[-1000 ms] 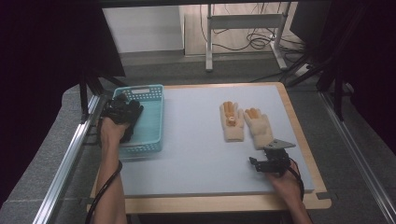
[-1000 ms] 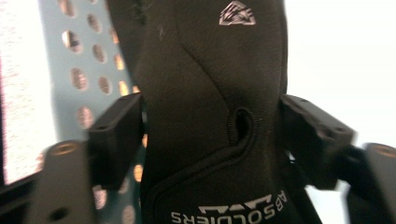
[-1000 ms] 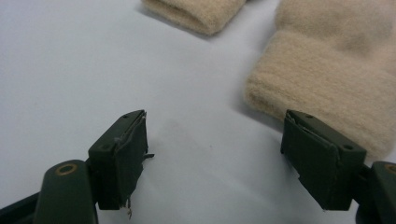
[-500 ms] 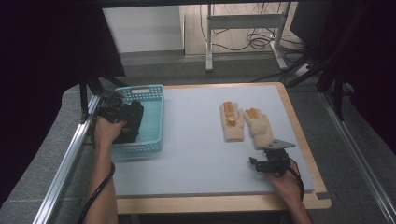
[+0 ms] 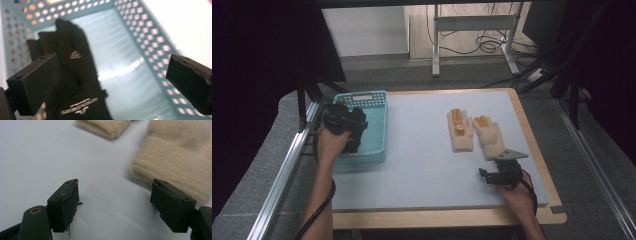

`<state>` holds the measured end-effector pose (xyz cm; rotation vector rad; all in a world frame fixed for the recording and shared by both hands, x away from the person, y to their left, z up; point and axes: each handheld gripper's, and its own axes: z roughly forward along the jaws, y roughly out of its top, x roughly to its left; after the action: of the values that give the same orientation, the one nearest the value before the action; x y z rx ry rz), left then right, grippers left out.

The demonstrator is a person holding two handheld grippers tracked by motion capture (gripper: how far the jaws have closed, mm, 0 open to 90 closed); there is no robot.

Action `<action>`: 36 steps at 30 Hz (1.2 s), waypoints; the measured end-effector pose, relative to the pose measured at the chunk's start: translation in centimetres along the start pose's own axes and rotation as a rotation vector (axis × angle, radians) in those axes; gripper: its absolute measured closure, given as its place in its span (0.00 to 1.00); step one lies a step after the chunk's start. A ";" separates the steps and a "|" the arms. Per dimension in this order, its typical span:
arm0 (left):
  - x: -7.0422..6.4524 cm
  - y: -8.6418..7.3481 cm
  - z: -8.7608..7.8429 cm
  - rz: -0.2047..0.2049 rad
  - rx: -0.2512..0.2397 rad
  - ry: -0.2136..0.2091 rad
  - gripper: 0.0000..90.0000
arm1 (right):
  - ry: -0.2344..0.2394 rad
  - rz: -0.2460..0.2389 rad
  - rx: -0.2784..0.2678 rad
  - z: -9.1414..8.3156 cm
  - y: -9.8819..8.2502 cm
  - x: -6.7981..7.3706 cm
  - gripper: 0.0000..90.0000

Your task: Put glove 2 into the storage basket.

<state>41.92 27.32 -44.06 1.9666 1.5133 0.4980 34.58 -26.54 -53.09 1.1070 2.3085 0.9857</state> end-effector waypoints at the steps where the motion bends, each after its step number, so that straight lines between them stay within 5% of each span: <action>1: -0.5 0.0 -0.2 0.012 -0.010 -0.010 0.00 | 0.000 0.000 0.000 0.0 0.0 0.0 0.25; 20: -10.0 -1.7 -2.9 0.253 -0.136 -0.153 0.00 | 0.001 0.001 0.000 0.0 0.0 0.0 0.25; 36: -16.6 -6.1 -1.8 0.341 -0.175 -0.285 0.00 | 0.002 0.002 0.000 0.0 0.0 0.0 0.25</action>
<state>31.74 12.84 -45.67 2.0614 0.9349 0.4494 34.60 -26.55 -53.10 1.1086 2.3092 0.9874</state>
